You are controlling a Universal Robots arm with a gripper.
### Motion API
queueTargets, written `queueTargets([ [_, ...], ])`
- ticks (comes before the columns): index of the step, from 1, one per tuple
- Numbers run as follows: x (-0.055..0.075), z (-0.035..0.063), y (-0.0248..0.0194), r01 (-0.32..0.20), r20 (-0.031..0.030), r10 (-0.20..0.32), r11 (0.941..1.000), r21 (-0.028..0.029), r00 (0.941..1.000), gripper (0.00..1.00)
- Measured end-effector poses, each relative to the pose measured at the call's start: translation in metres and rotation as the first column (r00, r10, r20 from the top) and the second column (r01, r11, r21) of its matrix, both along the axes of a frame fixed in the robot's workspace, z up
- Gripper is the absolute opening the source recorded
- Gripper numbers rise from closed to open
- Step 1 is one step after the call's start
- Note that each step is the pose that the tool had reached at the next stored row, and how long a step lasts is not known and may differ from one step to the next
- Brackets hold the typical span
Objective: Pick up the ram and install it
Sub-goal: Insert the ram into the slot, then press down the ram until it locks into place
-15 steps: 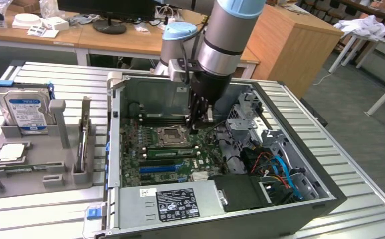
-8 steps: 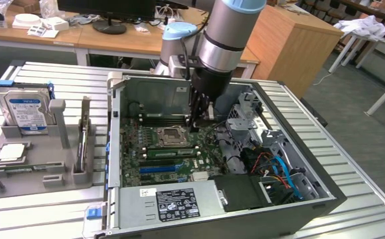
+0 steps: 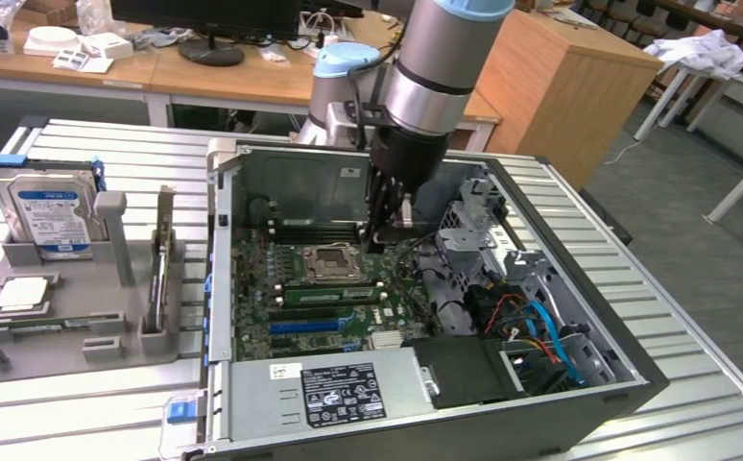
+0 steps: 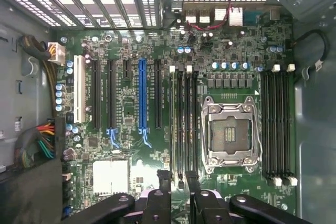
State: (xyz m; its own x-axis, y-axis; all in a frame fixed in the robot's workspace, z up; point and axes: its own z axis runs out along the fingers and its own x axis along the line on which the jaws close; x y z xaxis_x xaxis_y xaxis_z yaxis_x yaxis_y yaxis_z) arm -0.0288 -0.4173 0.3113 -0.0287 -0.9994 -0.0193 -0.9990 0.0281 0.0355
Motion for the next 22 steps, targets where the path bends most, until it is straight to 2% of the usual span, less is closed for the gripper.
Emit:
queueTargets([
  [9, 0.000, 0.0173, 0.0000, 0.000, 0.0001, 0.000, 1.0000, -0.0011, 1.0000, 0.25],
  [22, 0.000, 0.0174, 0.0000, 0.000, 0.0001, 0.000, 1.0000, -0.0010, 1.0000, 0.25],
])
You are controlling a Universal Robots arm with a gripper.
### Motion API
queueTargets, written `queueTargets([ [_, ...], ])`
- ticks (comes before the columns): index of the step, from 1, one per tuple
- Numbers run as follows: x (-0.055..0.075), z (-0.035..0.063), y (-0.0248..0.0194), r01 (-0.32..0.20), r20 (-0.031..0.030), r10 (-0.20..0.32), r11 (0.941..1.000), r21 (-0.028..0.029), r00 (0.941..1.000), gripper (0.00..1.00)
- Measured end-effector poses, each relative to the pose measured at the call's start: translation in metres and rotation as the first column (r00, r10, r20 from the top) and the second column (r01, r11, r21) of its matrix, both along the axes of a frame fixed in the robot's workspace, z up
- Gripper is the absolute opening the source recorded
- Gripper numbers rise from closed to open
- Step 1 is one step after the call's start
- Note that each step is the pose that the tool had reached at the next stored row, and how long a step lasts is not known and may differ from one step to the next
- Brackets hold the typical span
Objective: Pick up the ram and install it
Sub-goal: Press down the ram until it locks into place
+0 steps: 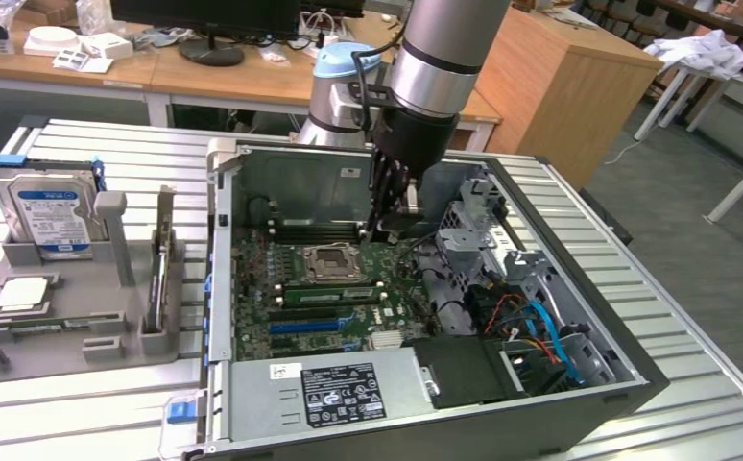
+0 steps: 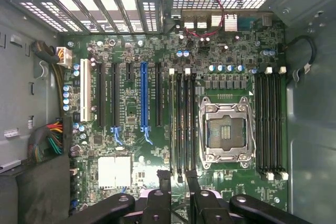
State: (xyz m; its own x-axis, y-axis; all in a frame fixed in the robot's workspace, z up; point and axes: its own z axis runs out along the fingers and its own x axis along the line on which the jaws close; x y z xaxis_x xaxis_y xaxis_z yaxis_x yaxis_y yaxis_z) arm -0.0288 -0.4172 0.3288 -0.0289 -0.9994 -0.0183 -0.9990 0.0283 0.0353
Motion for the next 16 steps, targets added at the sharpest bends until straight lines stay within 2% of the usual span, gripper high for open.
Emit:
queueTargets([
  [3, 0.0000, 0.0000, 0.0000, 0.000, -0.0001, 0.000, 1.0000, 0.0000, 1.0000, 0.24],
  [4, 0.0000, 0.0000, 0.0000, 0.000, 0.0000, 0.000, 1.0000, 0.0000, 1.0000, 0.17],
  [5, 0.0000, 0.0000, 0.0000, 0.000, 0.0000, 0.000, 1.0000, -0.0001, 1.0000, 0.17],
  [6, 0.0000, 0.0000, 0.0000, 0.000, 0.0000, 0.000, 1.0000, 0.0000, 1.0000, 0.11],
  [16, 0.0000, 0.0000, 0.0000, 0.000, 0.0000, 0.000, 1.0000, 0.0000, 1.0000, 0.11],
])
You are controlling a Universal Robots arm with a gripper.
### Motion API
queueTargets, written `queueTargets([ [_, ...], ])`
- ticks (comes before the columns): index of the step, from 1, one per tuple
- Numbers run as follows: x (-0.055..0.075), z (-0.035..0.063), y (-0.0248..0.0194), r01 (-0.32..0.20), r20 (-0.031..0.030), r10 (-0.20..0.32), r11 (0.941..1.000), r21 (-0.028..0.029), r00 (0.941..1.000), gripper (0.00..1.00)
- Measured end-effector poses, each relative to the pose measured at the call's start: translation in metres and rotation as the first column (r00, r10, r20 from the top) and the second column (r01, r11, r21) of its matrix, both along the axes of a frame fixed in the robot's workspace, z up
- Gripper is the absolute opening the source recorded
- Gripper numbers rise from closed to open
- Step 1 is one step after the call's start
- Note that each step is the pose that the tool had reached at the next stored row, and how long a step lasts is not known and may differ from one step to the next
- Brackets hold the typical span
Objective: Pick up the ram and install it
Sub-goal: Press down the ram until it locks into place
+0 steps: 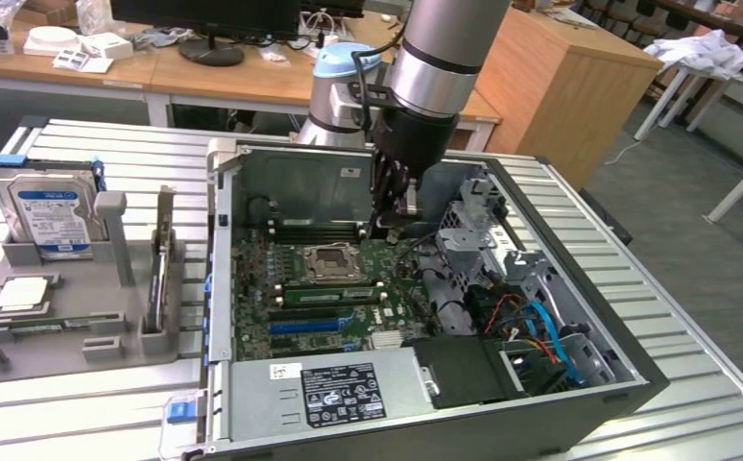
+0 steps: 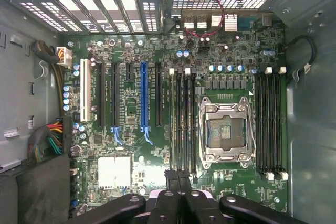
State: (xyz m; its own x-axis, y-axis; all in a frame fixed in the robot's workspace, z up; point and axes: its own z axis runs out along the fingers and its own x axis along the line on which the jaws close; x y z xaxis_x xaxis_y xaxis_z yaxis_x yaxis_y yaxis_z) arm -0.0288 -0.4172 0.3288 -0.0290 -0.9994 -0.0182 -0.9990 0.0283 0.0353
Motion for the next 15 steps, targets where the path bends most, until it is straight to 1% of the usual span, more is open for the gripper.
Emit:
queueTargets([
  [5, 0.003, 0.0001, 0.0000, 0.000, -0.0001, 0.000, 1.0000, -0.0001, 1.0000, 0.11],
  [15, 0.019, 0.0000, 0.0000, 0.000, 0.0000, 0.000, 1.0000, 0.0000, 1.0000, 0.11],
])
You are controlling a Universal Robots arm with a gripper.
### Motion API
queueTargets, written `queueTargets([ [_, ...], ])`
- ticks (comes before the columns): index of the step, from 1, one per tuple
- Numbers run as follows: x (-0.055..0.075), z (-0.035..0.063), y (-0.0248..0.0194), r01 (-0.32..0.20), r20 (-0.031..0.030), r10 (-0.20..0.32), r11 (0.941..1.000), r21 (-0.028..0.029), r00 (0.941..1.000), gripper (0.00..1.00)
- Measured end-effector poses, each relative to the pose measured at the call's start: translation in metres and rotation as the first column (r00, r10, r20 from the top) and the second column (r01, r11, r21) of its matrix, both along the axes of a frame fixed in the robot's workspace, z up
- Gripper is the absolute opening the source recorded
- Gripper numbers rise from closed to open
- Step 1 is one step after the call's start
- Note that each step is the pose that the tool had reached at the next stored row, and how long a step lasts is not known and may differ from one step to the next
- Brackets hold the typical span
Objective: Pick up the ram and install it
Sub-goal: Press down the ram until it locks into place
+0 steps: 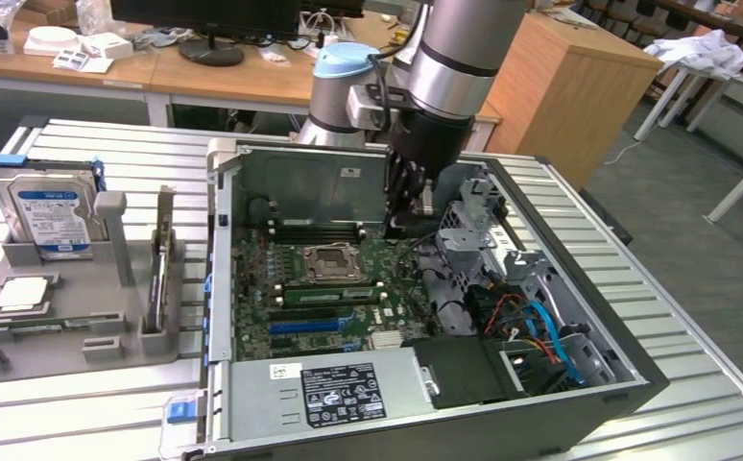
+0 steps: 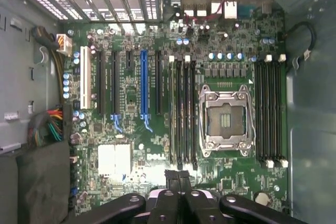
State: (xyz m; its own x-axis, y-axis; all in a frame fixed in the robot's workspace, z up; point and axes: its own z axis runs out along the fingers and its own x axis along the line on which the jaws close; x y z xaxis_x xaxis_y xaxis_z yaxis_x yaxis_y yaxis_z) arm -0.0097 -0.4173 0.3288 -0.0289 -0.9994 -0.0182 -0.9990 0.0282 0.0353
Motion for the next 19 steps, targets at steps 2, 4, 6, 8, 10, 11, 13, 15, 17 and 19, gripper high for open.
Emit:
queueTargets([
  [2, 0.0026, 0.0000, 0.0000, 0.000, 0.0000, 0.000, 1.0000, 0.0000, 1.0000, 0.11],
  [4, 0.0049, 0.0000, 0.0000, 0.000, 0.0000, 0.000, 1.0000, 0.0000, 1.0000, 0.11],
  [6, 0.0060, 0.0000, 0.0000, 0.000, -0.0001, 0.000, 1.0000, 0.0000, 1.0000, 0.11],
  [8, 0.0060, 0.0000, 0.0000, 0.000, 0.0000, 0.000, 1.0000, 0.0000, 1.0000, 0.11],
  [10, 0.0060, 0.0000, 0.0000, 0.000, 0.0000, 0.000, 1.0000, 0.0001, 1.0000, 0.11],
  [11, 0.0060, -0.0002, 0.0001, 0.000, 0.0000, 0.000, 1.0000, 0.0000, 1.0000, 0.11],
  [13, 0.0060, -0.0011, 0.0001, 0.000, 0.0000, 0.000, 1.0000, 0.0002, 1.0000, 0.11],
  [15, 0.0060, -0.0026, 0.0000, 0.000, 0.0000, 0.000, 1.0000, 0.0000, 1.0000, 0.11],
  [17, 0.0060, -0.0042, 0.0000, 0.000, 0.0000, 0.000, 1.0000, 0.0000, 1.0000, 0.11],
  [19, 0.0060, -0.0056, 0.0000, 0.000, 0.0000, 0.000, 1.0000, 0.0000, 1.0000, 0.11],
])
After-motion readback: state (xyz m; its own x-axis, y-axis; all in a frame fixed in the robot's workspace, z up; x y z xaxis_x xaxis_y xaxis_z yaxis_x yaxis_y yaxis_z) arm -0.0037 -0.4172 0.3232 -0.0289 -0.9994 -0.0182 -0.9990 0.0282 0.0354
